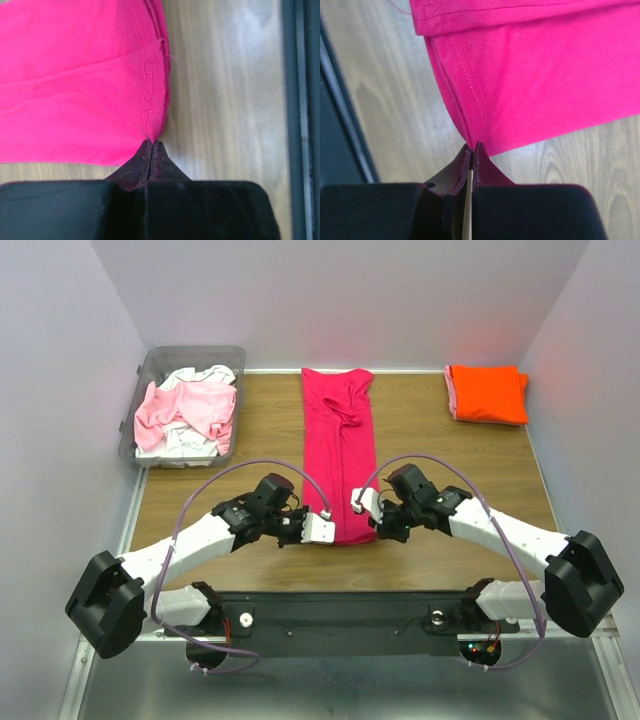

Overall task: Fold and stack the t-shirts
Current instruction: Fold the tshirt

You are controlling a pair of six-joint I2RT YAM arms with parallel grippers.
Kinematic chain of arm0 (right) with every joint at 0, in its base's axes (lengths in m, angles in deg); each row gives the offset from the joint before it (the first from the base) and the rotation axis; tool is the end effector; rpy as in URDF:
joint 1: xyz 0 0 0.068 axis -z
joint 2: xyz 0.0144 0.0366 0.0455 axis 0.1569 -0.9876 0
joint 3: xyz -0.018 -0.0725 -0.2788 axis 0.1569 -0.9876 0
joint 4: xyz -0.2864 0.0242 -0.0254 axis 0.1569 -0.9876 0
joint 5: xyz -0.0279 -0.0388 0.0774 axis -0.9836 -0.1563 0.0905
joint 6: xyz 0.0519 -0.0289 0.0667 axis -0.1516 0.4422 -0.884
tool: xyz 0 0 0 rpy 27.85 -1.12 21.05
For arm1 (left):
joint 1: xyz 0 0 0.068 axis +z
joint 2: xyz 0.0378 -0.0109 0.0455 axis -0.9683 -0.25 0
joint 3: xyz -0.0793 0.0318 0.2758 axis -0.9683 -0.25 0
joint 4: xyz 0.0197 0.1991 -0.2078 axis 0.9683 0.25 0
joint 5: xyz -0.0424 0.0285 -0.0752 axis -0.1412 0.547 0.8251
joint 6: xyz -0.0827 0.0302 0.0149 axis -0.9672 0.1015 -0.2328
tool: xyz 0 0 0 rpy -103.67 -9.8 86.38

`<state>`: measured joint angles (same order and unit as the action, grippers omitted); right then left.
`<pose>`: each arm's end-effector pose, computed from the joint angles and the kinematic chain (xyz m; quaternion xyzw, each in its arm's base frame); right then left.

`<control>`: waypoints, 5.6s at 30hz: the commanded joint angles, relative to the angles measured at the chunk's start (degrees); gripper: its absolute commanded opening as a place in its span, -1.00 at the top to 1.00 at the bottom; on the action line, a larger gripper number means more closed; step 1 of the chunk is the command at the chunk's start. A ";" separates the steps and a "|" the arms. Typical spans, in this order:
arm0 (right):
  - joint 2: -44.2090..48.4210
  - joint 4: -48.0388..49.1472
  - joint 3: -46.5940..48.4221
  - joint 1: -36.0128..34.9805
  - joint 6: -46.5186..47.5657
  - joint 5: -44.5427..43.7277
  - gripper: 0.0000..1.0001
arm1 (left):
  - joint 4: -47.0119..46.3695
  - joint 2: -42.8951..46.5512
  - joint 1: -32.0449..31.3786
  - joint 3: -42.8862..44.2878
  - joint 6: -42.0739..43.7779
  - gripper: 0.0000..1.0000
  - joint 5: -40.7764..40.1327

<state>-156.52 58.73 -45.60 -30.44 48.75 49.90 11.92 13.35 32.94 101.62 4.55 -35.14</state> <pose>0.1973 0.2019 0.1733 -0.6145 0.7188 0.1974 0.2583 0.1786 -0.2191 0.1912 0.7231 0.5180 -0.2065 0.4076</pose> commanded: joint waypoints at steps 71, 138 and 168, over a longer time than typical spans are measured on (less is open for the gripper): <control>-28.86 2.50 41.64 21.62 7.36 3.44 -0.11 | -5.03 -32.99 25.89 38.43 6.37 -0.08 7.88; 0.76 -26.40 21.76 4.05 5.86 6.51 0.99 | 24.13 -4.86 7.35 20.47 9.46 1.00 9.19; -17.31 -35.04 35.89 15.90 23.09 8.72 0.99 | 44.44 -30.49 16.83 50.42 16.22 1.00 20.28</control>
<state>-167.03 22.60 -12.71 -18.13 65.18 57.04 51.20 -11.37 46.60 145.73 15.74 -17.94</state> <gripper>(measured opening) 0.032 0.037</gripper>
